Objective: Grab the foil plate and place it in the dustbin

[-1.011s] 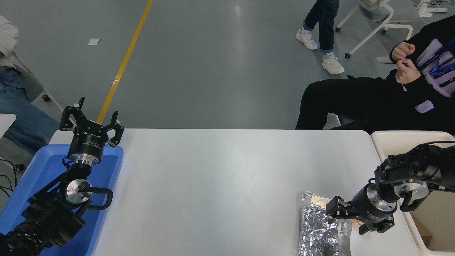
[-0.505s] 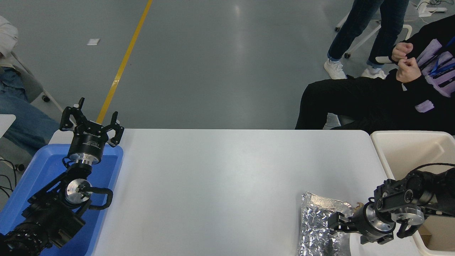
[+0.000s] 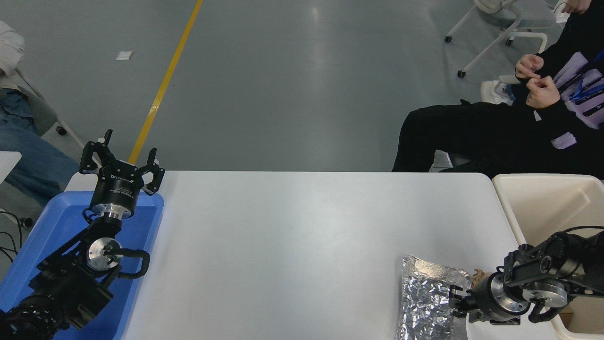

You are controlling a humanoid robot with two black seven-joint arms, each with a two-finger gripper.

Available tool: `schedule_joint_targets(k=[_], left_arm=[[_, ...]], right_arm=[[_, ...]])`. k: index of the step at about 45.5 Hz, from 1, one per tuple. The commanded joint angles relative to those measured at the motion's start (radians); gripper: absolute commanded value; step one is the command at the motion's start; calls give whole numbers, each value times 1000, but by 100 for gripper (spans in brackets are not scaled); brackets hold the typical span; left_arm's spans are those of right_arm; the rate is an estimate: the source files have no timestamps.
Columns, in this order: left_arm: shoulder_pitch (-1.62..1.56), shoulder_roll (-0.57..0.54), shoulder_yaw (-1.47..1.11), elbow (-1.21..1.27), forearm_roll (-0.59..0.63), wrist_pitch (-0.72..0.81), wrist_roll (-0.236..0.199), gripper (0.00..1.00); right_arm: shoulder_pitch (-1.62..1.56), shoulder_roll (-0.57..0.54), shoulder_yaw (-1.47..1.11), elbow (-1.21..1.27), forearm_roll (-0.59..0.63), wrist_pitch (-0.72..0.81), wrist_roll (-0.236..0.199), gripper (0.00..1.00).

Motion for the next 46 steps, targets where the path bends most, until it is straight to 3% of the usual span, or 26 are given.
schedule_joint_targets(k=[1,10,24,37,46], left_arm=[[0,0,0,0,1,0,0,99],[0,0,0,0,1,0,2,99],[0,0,0,-2,1,0,2,99],[0,0,0,0,1,0,2,99],[0,0,0,-2,1,0,2,99]], right_arm=[[7,-8,-2,18,10,34,2,0],[76,-44,-3,53,13,152,3,0],[307,-128,-22,98,14,511,6,0],[611,-151,-106,231,16,665,9,0],[907,-148,-236,296,169,665,9,0]])
